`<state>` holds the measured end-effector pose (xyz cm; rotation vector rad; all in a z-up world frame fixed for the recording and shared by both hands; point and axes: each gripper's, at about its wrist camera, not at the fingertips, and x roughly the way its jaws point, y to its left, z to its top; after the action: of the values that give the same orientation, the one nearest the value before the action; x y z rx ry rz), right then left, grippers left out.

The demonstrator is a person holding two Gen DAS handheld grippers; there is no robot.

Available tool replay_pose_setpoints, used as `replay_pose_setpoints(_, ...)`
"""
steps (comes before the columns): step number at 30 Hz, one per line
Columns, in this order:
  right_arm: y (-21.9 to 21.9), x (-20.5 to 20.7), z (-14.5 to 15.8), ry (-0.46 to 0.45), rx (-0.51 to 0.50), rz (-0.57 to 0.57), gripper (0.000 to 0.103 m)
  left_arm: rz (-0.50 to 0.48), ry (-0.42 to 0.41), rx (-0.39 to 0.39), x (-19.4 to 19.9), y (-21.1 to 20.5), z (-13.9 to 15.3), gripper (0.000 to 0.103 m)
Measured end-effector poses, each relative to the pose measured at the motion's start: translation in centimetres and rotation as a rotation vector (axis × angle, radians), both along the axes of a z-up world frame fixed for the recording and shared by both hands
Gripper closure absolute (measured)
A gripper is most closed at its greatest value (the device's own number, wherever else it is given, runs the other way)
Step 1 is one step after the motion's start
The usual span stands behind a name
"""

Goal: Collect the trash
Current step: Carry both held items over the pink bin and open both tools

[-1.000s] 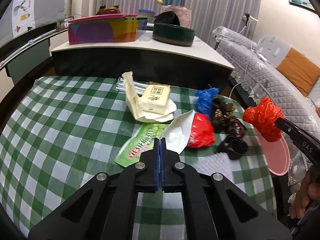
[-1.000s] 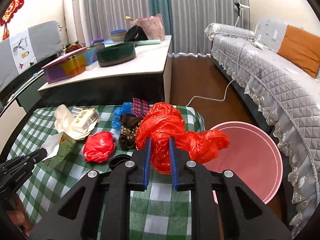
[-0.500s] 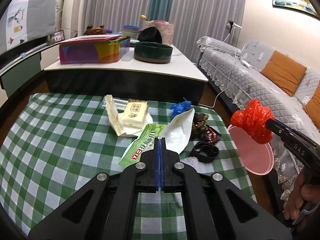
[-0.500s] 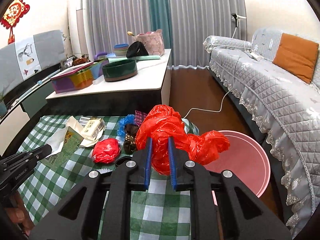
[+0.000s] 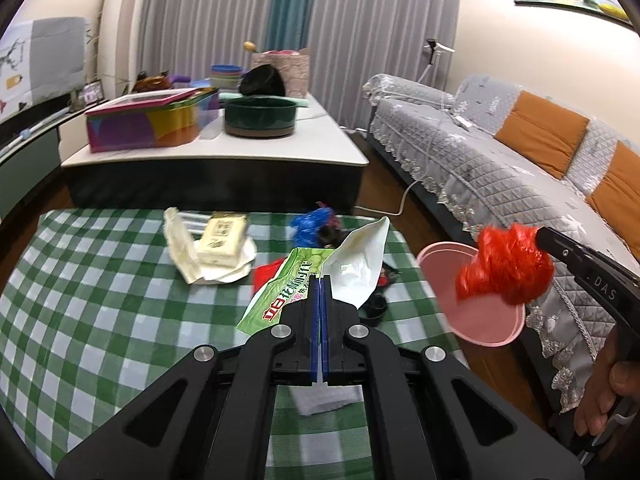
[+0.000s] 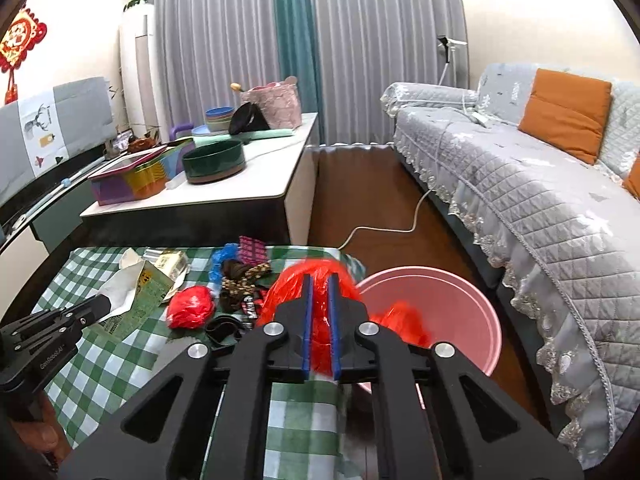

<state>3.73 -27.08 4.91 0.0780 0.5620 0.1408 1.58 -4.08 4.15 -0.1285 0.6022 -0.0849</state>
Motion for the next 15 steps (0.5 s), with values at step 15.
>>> replay_pose_setpoints(15, -2.9, 1.3, -3.0, 0.048, 0.129, 0.033, 0.103, -0.049, 0.003, 0.019, 0.8, -2.4, -0.1, 0.103)
